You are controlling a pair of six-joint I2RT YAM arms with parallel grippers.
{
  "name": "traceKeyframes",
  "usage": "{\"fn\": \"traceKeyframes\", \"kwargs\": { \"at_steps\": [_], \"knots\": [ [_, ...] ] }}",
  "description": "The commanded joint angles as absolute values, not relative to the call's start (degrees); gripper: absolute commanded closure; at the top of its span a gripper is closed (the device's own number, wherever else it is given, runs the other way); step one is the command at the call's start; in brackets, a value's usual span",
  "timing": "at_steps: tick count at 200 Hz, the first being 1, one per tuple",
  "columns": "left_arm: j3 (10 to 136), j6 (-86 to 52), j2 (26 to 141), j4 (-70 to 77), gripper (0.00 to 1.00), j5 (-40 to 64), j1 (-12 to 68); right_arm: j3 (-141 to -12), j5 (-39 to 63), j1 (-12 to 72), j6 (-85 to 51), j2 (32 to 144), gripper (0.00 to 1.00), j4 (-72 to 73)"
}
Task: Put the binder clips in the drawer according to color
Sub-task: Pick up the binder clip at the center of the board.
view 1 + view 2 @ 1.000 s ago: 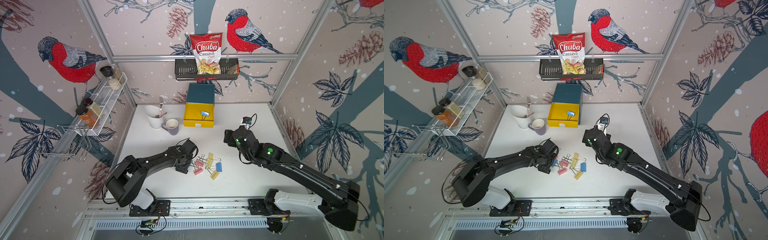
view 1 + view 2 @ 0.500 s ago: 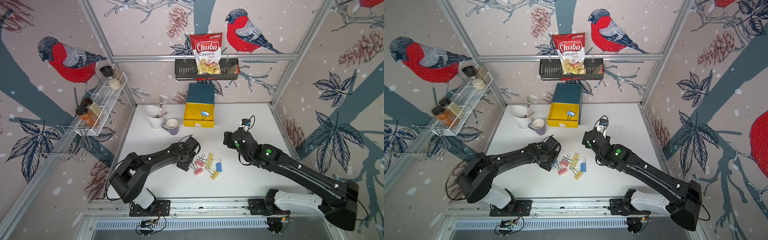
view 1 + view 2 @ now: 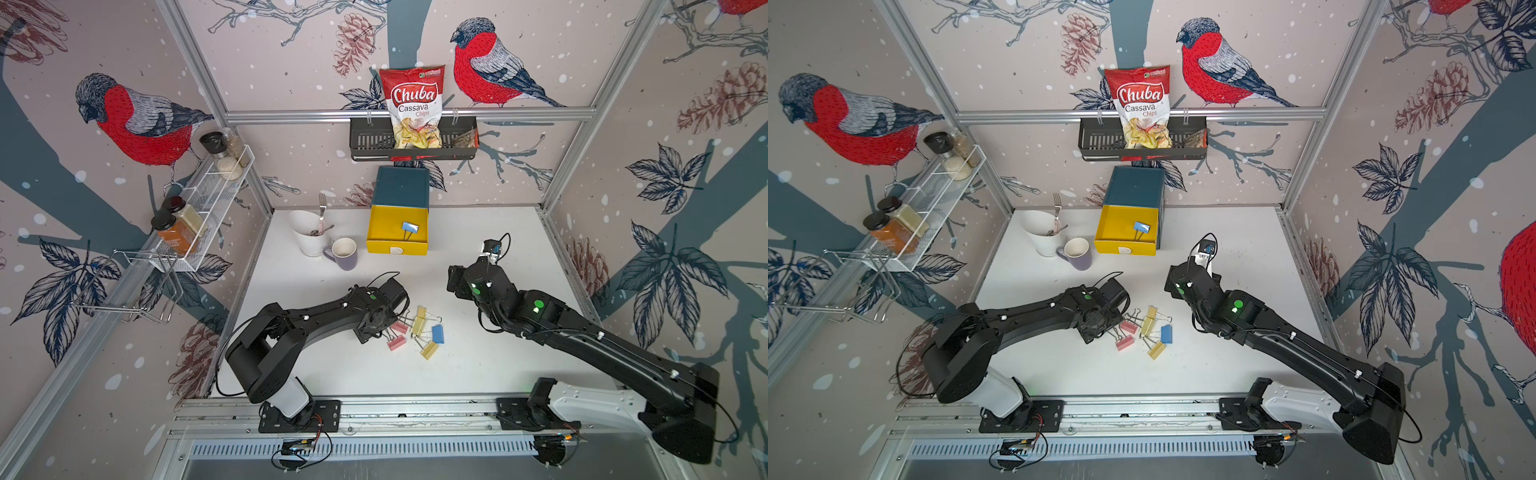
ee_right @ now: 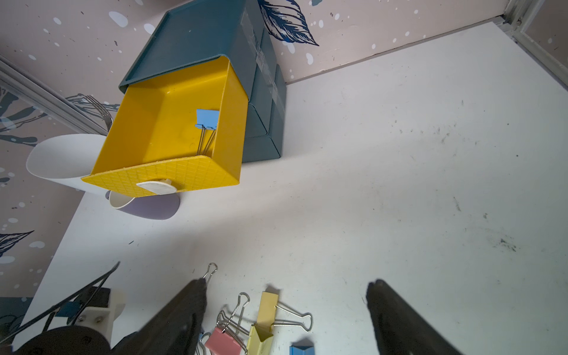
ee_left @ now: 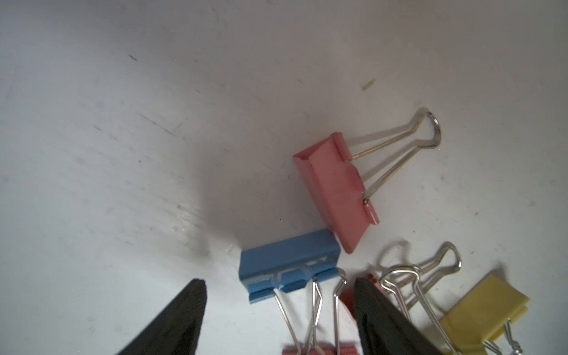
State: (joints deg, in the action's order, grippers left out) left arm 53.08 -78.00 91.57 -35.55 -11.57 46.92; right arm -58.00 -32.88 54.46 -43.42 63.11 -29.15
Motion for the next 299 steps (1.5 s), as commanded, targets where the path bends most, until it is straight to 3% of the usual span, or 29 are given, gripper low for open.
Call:
{"fn": "traceKeyframes", "kwargs": {
  "at_steps": [1,114,163,189,239,299],
  "knots": [
    [54.2,-77.7,93.2,-37.8,0.17,-12.9,47.6,-58.1,-32.6,54.6,-43.8,62.9,0.13,-28.5],
    [53.1,-82.5,97.6,-35.4,0.20,-13.6,47.8,-57.4,-32.2,54.8,-44.6,62.6,0.13,-28.2],
    [49.3,-84.7,95.5,-31.1,0.37,-12.9,48.0,-56.9,-31.8,55.0,-44.8,62.9,0.14,-27.5],
    [47.7,-86.0,94.0,-30.0,0.39,-12.6,48.1,-56.4,-31.5,55.0,-45.1,63.0,0.13,-27.5],
    [47.2,-87.7,87.9,-32.1,0.46,-13.7,49.3,-53.1,-29.1,55.2,-49.2,65.5,0.14,-28.0],
    [53.2,-83.8,71.9,-36.4,0.51,-18.9,51.5,-46.0,-21.7,55.3,-69.3,70.4,0.20,-27.8]
  ]
}}
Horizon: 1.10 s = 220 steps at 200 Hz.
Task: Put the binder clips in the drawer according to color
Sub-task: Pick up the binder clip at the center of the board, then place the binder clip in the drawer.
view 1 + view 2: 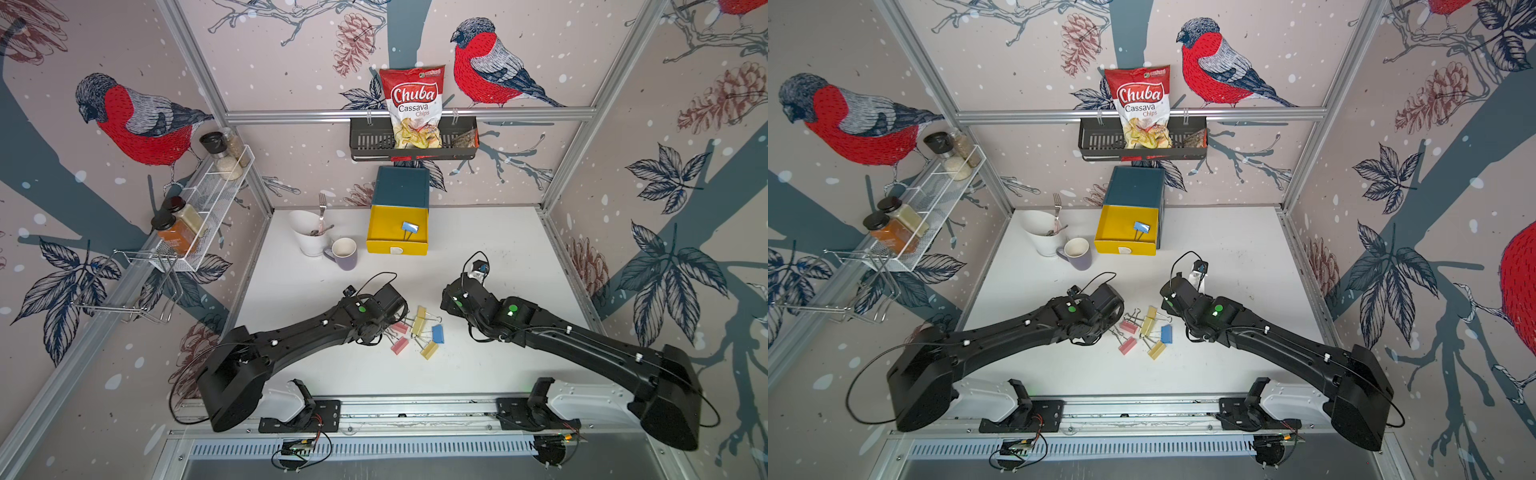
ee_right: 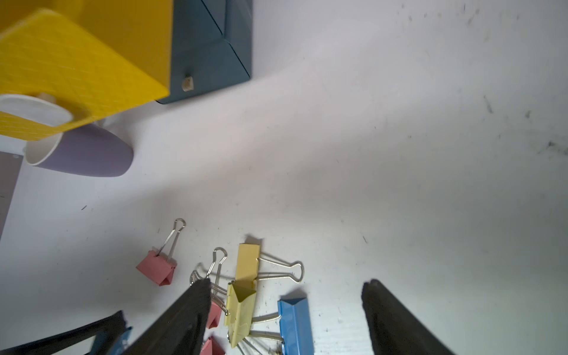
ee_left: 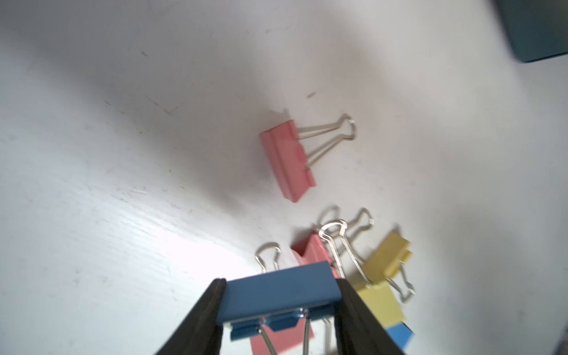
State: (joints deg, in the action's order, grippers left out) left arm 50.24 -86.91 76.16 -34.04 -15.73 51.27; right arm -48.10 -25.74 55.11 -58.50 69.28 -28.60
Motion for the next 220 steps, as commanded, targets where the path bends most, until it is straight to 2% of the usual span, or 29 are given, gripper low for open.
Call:
{"fn": "traceKeyframes", "kwargs": {
  "at_steps": [1,24,47,97,130,166,220],
  "knots": [
    [53.4,-83.6,71.7,-36.3,0.51,-19.0,51.6,-46.0,-21.6,55.3,-69.7,70.4,0.20,-27.8],
    [58.9,-78.7,69.2,-33.5,0.51,-20.0,50.2,-44.6,-21.1,55.4,-74.7,70.5,0.21,-26.5],
    [67.3,-72.3,72.1,-29.2,0.51,-14.7,43.6,-44.3,-21.5,55.4,-76.1,69.7,0.22,-25.6],
    [90.9,-62.9,91.0,-27.7,0.49,-5.2,32.3,-40.7,-20.1,55.3,-86.6,67.0,0.17,-26.5],
    [102.7,-61.5,101.8,-32.3,0.49,-3.0,29.2,-40.0,-19.3,55.3,-89.9,65.8,0.16,-25.0],
    [105.8,-63.1,106.1,-33.8,0.49,-1.0,28.3,-42.4,-21.3,55.0,-91.1,66.8,0.15,-28.1],
    [107.2,-64.7,108.2,-38.5,0.36,-2.2,28.2,-42.6,-15.6,54.2,-103.8,69.8,0.10,-29.1]
  ]
}}
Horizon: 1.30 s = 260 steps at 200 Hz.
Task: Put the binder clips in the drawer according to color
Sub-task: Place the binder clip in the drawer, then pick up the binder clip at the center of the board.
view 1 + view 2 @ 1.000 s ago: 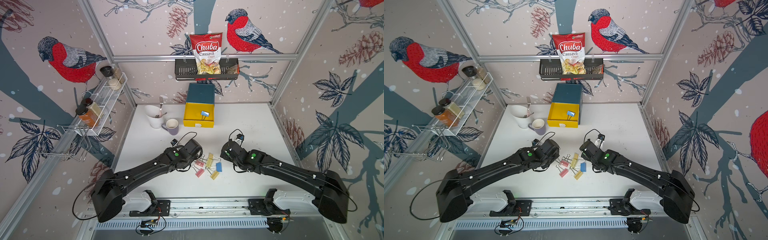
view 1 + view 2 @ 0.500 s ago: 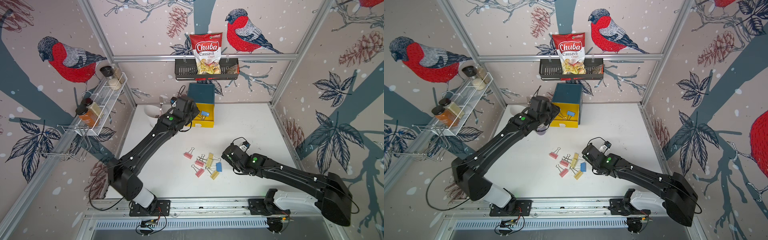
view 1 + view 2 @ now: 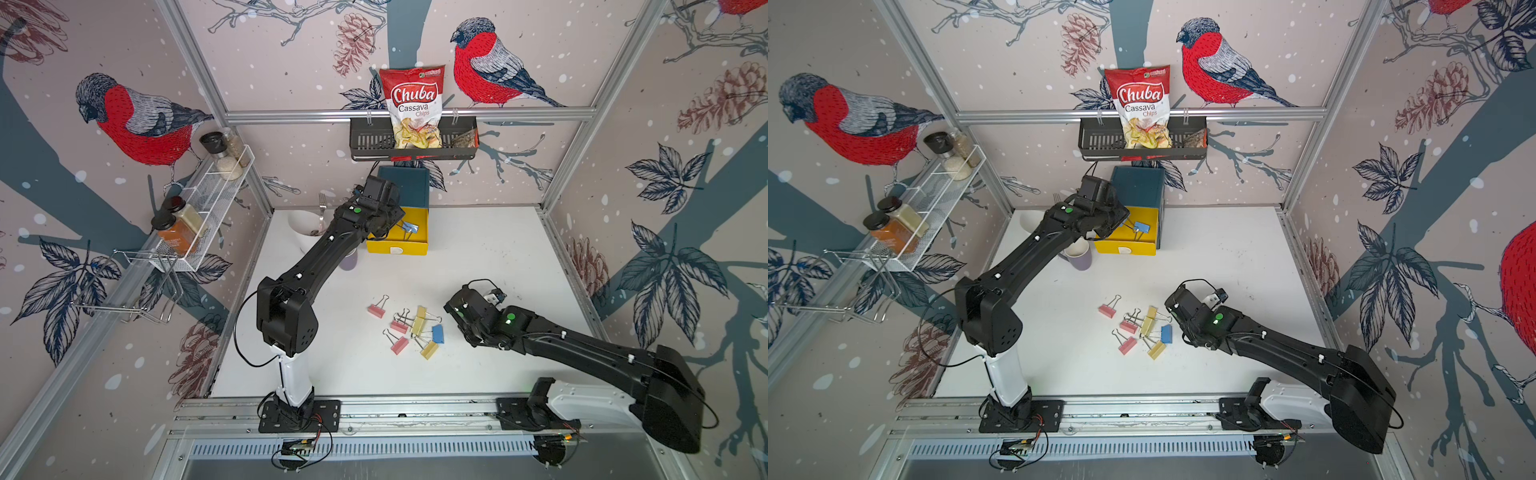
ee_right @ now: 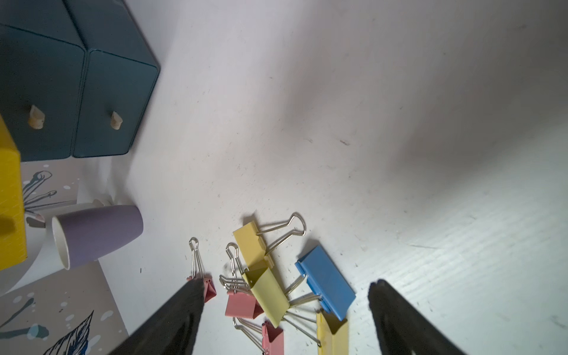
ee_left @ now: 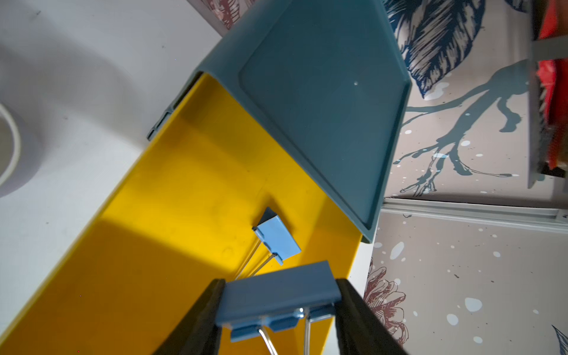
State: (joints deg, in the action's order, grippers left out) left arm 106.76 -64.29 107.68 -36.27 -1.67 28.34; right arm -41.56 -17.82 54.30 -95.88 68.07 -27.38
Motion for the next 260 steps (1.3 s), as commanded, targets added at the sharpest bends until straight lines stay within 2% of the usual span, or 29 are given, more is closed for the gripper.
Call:
{"fn": "traceKeyframes", "kwargs": {
  "at_steps": [1,39,68,114,155,202,260],
  "knots": [
    [107.2,-64.7,108.3,-38.5,0.36,-2.2,28.3,-42.7,-15.6,54.2,-104.2,69.9,0.10,-29.3],
    [107.8,-64.7,108.4,-39.6,0.28,-2.5,28.3,-43.8,-10.6,52.1,-109.1,73.6,0.05,-28.5],
    [108.1,-64.6,106.4,-39.6,0.27,-4.4,28.4,-41.5,-5.6,50.1,-111.6,75.7,0.05,-24.0],
    [103.4,-61.7,96.1,-37.8,0.25,-12.9,31.1,-41.7,-1.8,49.9,-115.3,77.9,0.05,-22.0],
    [90.8,-61.2,84.7,-35.4,0.26,-18.1,36.3,-38.7,-0.1,49.5,-118.9,77.4,0.08,-20.2],
    [65.2,-57.6,67.1,-17.7,0.26,-12.8,40.2,-36.1,3.3,48.6,-120.9,78.3,0.09,-15.6],
    [53.9,-57.8,58.6,-21.1,0.34,-12.2,43.2,-35.2,4.9,48.2,-123.4,79.9,0.13,-11.8]
  ]
}}
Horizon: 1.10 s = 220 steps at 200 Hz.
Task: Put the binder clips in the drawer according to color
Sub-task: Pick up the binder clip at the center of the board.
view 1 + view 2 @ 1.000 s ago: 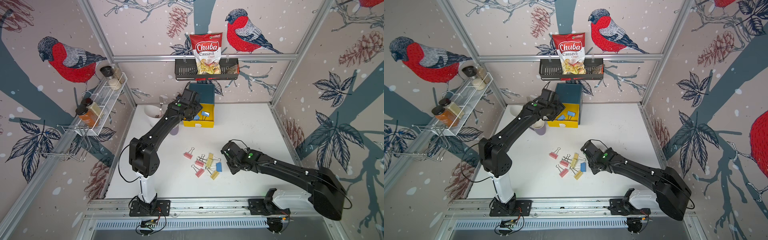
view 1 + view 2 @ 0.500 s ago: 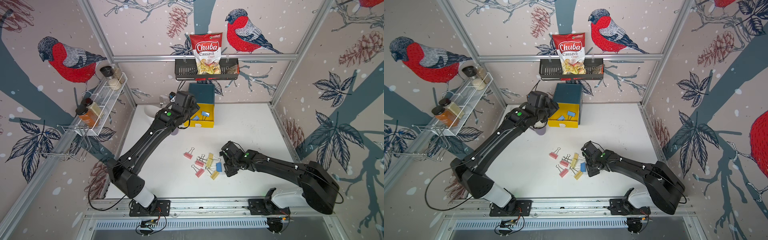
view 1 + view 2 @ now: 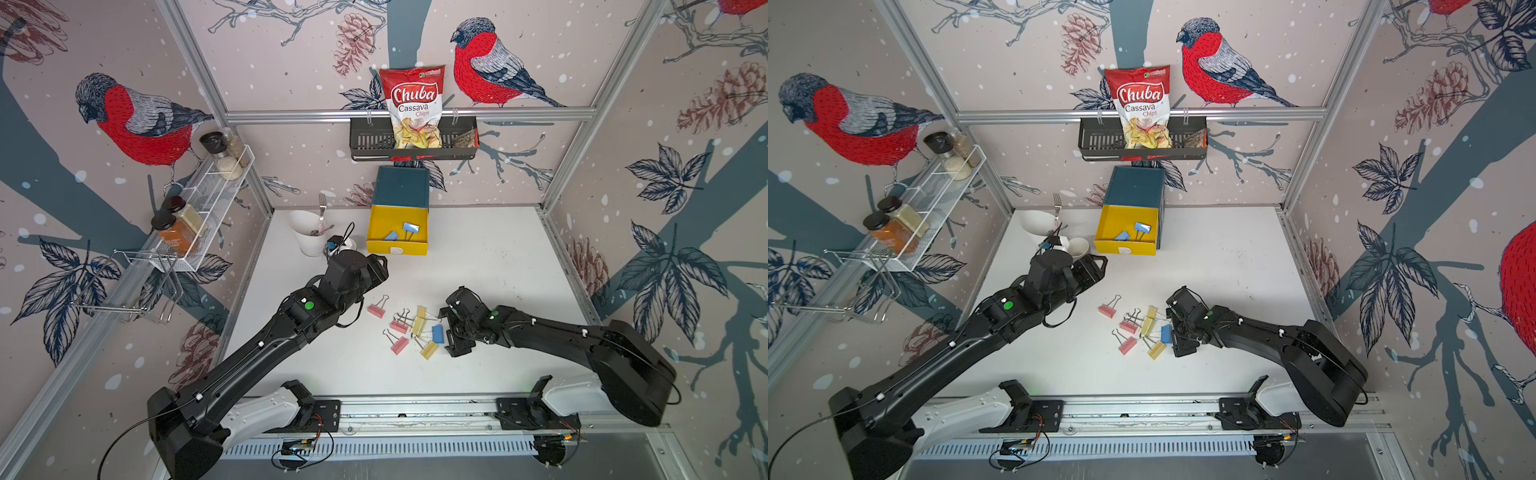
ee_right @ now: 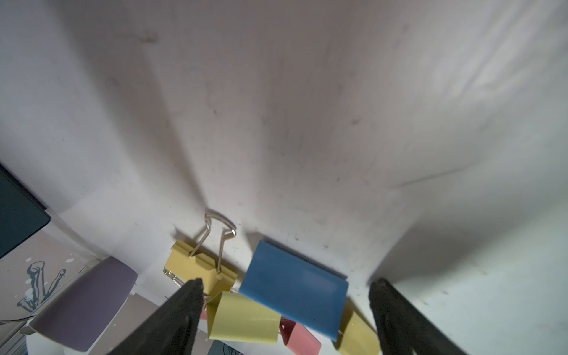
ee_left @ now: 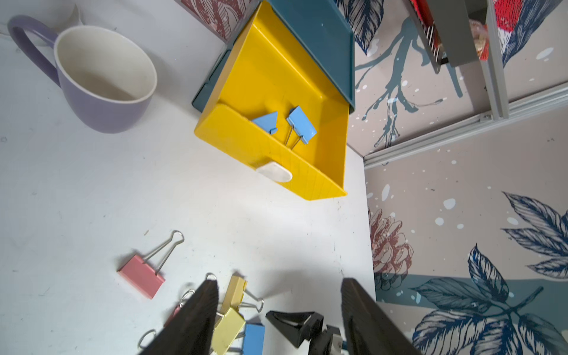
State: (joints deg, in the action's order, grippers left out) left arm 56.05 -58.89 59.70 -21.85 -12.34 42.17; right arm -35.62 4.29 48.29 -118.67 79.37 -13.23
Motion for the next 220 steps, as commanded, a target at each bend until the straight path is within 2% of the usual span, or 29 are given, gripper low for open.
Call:
{"fn": "traceKeyframes", "kwargs": {
  "at_steps": [1,34,58,138,176,220],
  "knots": [
    [53.8,-57.8,58.6,-21.2,0.34,-12.3,43.3,-35.2,4.9,48.2,-123.5,79.9,0.13,-11.8],
    [48.9,-59.9,57.0,-20.8,0.35,-13.1,45.4,-35.3,5.4,48.0,-124.3,81.2,0.17,-11.2],
    [47.1,-61.4,56.4,-21.2,0.36,-14.4,47.0,-35.5,5.3,47.8,-124.8,82.2,0.24,-11.5],
    [48.0,-63.1,56.4,-24.0,0.38,-17.5,49.9,-36.9,6.4,46.8,-124.7,86.0,0.28,-13.8],
    [48.4,-63.5,55.9,-24.3,0.39,-18.3,50.2,-37.4,6.0,46.8,-123.8,87.4,0.37,-16.9],
    [48.5,-63.6,55.6,-24.5,0.39,-18.6,50.3,-38.5,5.0,46.8,-122.4,88.2,0.40,-19.0]
  ]
}}
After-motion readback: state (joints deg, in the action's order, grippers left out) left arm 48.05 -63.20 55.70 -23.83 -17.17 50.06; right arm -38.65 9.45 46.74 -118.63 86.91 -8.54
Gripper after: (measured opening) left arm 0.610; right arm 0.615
